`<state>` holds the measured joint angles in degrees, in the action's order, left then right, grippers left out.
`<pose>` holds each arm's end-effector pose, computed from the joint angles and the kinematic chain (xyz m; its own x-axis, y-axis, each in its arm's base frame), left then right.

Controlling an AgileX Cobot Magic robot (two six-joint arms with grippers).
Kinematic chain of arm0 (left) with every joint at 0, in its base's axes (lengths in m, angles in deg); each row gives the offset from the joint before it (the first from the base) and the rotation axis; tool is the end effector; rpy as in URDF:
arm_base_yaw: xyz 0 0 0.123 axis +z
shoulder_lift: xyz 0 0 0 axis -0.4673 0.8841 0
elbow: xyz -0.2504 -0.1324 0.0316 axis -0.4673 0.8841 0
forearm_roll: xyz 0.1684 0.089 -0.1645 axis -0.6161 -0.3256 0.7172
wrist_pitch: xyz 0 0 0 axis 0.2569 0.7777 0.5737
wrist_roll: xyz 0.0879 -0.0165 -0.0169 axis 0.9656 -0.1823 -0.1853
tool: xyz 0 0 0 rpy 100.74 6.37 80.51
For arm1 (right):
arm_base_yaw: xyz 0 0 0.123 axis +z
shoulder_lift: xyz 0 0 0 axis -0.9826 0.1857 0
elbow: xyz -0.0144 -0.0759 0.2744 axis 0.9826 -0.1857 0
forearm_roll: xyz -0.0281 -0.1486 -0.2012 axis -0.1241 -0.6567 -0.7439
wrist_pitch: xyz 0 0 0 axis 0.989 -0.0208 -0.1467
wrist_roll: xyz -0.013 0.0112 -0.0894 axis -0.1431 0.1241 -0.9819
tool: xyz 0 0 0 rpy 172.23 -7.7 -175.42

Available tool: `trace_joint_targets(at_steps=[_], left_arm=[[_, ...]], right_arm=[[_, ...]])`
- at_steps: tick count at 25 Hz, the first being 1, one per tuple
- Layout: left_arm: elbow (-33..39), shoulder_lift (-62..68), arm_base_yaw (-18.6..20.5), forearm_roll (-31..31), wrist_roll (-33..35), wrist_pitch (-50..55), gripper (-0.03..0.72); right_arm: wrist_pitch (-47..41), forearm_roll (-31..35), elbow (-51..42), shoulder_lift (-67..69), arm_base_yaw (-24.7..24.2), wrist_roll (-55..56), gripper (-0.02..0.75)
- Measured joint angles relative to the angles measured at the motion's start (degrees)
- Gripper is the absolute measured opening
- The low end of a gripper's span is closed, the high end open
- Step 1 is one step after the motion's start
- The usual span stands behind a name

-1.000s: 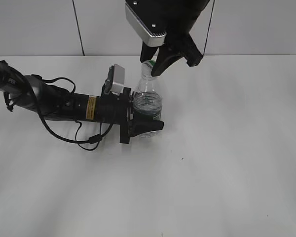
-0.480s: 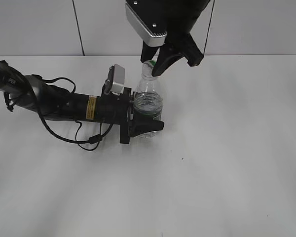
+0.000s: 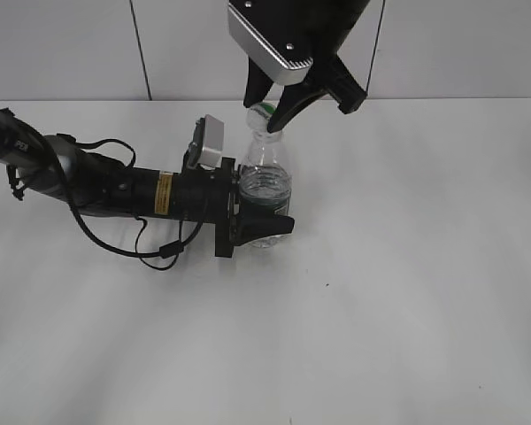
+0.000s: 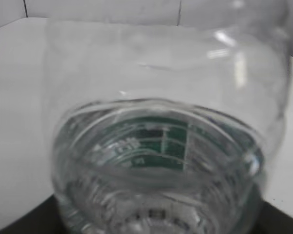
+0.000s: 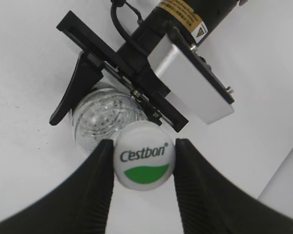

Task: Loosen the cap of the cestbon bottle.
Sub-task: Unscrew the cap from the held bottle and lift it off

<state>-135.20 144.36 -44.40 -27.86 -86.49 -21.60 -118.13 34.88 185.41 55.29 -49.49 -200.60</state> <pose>0.3947 -0.2056 0.0494 -0.0539 0.2208 -0.9738 0.9985 0.0240 -0.0499 0.3843 0.2575 0.2766 0.7974 -0.5654 -0.2106 -0.5955 -0.6814 -0.4254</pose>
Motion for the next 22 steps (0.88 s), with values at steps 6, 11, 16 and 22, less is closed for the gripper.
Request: trace_joint_targets(at_steps=[6,11,16,22], left_arm=[[0.0,0.0,0.0,0.0,-0.05,0.0,0.403],[0.0,0.0,0.0,0.02,-0.05,0.0,0.403],[0.0,0.0,0.0,0.01,-0.05,0.0,0.403],[0.0,0.0,0.0,0.01,-0.05,0.0,0.403]], right_arm=[[0.0,0.18,0.0,-0.57,0.0,3.61,0.293],[0.0,0.18,1.29,-1.66,-0.07,14.32,0.293],[0.0,-1.76,1.85,-1.77,-0.29,31.38,0.293],[1.97,-11.59,1.85,-1.77,-0.41,55.01,0.293]])
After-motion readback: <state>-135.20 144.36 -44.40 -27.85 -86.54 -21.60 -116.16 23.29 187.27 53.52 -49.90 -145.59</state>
